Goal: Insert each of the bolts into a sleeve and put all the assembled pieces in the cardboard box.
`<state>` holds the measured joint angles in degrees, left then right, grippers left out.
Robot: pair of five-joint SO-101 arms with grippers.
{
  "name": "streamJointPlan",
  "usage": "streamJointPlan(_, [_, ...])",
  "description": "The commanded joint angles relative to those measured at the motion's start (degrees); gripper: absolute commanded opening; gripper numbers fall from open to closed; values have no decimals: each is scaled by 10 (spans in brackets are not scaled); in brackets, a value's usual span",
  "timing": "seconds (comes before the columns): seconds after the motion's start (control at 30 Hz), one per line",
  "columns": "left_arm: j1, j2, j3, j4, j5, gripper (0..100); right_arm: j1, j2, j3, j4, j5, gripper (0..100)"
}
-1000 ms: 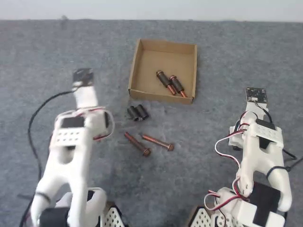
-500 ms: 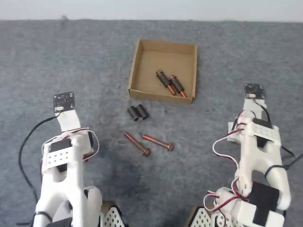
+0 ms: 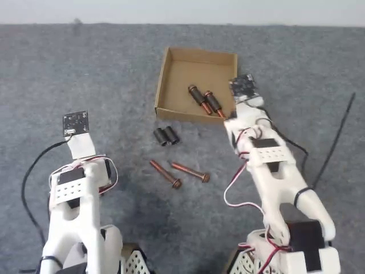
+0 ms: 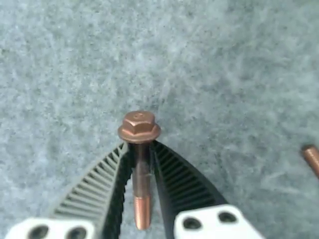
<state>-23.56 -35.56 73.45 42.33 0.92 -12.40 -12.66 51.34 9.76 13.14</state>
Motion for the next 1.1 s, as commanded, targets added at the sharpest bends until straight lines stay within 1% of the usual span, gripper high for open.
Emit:
streamJointPlan(0.0, [-1, -25, -3, -15, -6, 14, -34, -6, -25, -125, 6, 9])
streamJointPlan(0.2, [-2, -25, -3, -15, -6, 14, -63, 22, -25, -298, 6, 9])
streamJointPlan(0.47, [-2, -25, -3, -15, -6, 14, -93, 158, -27, -556, 8, 9])
streamJointPlan(0.63, [-1, -25, -3, -16, -6, 14, -106, 222, -26, -685, 8, 9])
streamJointPlan(0.93, [1, -25, -3, -17, -7, 14, -114, 305, 55, -867, 6, 7])
streamJointPlan(1.07, [1, -25, -3, -17, -7, 14, -129, 301, 105, -905, 4, 6])
